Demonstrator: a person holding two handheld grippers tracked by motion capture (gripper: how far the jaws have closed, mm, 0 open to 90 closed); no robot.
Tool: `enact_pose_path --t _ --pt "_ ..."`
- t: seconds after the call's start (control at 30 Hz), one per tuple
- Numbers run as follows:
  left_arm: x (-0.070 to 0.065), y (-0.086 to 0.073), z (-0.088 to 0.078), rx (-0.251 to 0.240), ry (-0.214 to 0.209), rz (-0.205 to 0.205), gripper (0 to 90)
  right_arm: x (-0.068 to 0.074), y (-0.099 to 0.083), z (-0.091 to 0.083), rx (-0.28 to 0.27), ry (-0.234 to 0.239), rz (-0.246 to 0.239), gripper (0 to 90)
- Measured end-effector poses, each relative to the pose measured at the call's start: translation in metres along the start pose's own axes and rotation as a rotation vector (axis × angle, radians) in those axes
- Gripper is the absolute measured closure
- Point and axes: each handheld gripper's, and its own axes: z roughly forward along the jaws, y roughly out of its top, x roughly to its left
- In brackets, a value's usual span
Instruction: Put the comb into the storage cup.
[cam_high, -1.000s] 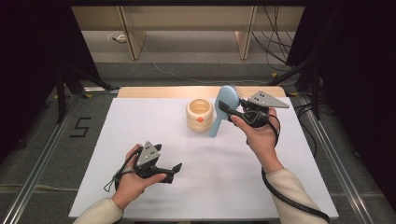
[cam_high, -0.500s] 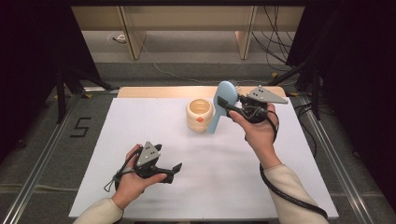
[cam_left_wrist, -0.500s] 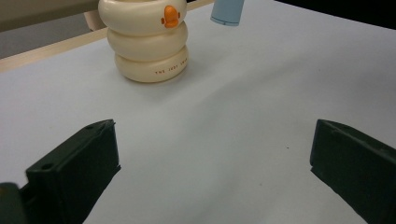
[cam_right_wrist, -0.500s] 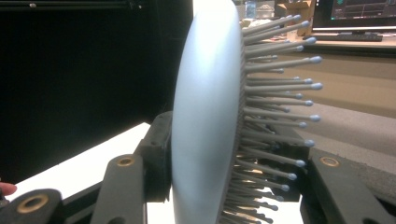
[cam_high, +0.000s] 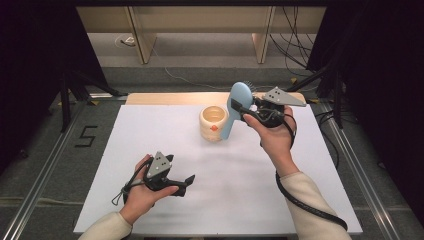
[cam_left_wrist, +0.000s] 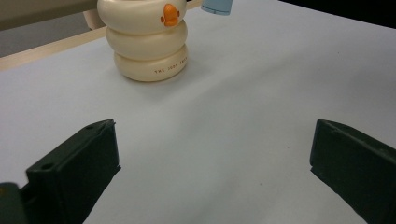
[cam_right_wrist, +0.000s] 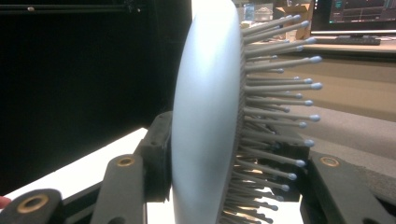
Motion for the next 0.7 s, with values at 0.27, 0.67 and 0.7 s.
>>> enact_pose_path --t 0.27,0.67,0.7 --pt "0.0 0.0 0.0 -0.001 -0.001 0.0 0.8 -0.001 0.005 0.003 -0.004 -0.005 0.0 51.4" --pt "0.0 0.0 0.0 0.001 -0.003 0.001 0.9 -0.002 0.013 0.007 -0.012 -0.008 -0.001 51.4" --pt "0.0 0.0 0.0 -0.001 -0.001 0.0 0.9 -0.003 0.014 0.008 -0.012 -0.008 -0.001 51.4"
